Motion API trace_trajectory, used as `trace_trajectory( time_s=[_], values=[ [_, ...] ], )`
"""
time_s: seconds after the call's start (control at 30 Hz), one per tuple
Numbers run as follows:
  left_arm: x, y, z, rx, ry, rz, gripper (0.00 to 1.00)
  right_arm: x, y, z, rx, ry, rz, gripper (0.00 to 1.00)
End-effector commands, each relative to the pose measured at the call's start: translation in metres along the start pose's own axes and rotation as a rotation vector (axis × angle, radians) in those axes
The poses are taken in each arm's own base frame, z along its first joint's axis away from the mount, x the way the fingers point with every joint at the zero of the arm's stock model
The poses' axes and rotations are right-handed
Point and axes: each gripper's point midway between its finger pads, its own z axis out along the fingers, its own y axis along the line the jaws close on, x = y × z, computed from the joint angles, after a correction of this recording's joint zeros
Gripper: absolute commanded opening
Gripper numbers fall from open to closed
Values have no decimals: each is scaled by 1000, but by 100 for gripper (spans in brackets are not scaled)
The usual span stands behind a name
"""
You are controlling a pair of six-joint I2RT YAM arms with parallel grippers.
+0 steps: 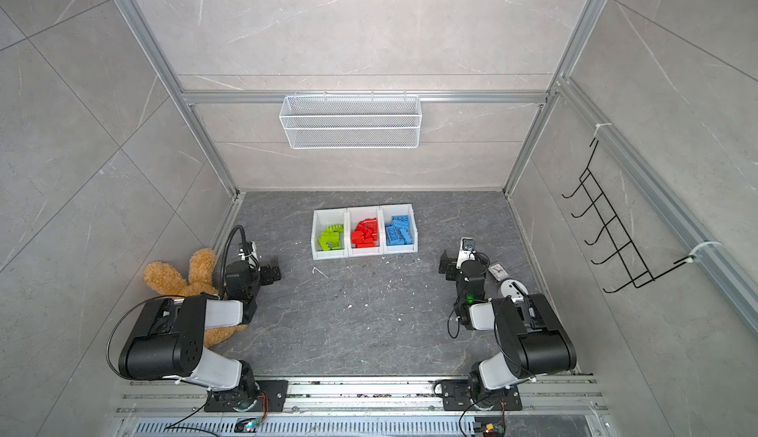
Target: Sort the legos into containers by color
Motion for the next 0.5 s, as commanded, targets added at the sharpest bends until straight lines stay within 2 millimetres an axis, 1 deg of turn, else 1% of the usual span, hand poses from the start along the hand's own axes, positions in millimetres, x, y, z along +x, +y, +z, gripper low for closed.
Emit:
trace_trajectory(
  time_s=[0.0,0.47],
  values=[
    [-18,-2,0,13,-53,13,100,-1,5,3,-25,2,3,100],
    [-18,-2,0,14,-52,13,100,-1,5,4,-27,10,7,100]
  ],
)
